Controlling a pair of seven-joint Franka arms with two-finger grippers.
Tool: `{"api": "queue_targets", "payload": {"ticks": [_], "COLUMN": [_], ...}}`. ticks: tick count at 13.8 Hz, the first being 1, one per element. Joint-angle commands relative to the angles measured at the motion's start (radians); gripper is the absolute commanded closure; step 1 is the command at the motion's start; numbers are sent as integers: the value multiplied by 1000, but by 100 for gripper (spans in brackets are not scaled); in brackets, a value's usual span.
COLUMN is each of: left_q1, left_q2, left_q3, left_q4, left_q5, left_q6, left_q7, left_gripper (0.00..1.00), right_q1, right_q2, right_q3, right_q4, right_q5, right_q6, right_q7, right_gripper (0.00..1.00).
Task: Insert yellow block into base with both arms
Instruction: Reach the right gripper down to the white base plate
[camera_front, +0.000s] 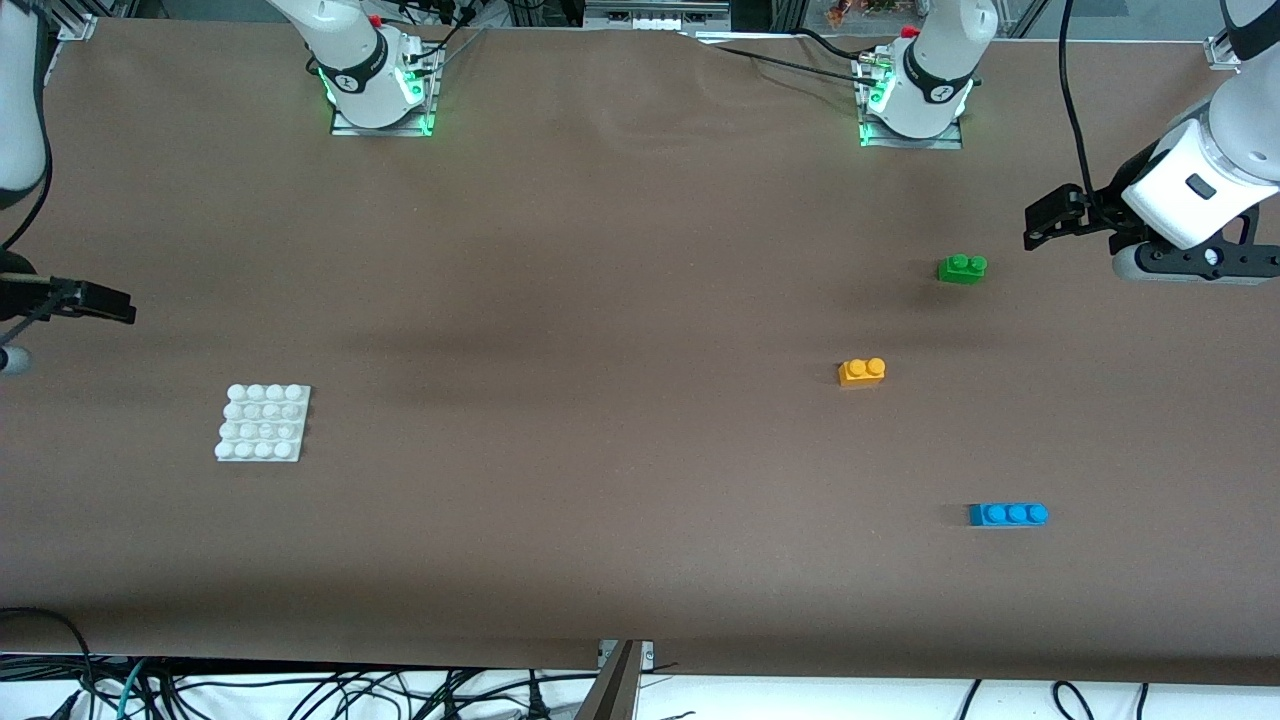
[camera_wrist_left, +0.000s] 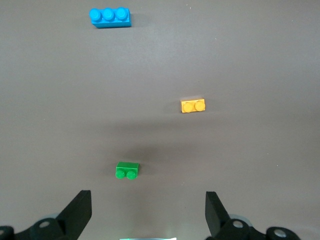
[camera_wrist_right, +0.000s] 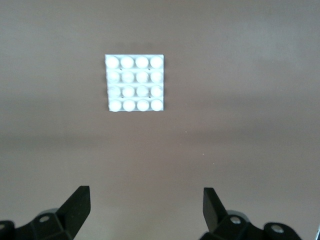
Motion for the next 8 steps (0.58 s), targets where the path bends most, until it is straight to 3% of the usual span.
{"api": "queue_targets", "payload": {"ticks": [1,8], "left_q1": [1,4], "left_q2": [16,16], "left_q3": [3,3], "left_q4": [33,34], "left_q5": [-5,-7], "left_q6": [-26,-25], "left_q7": [24,26], "left_gripper": [0,0], "right_q1": [-22,-54], "right_q2": [62,191], "right_q3": [6,1], "right_q4": [-34,-243], "right_q5": [-11,6], "right_q6": [78,425], "right_q7": [-11,-1], "right_gripper": [0,0]}}
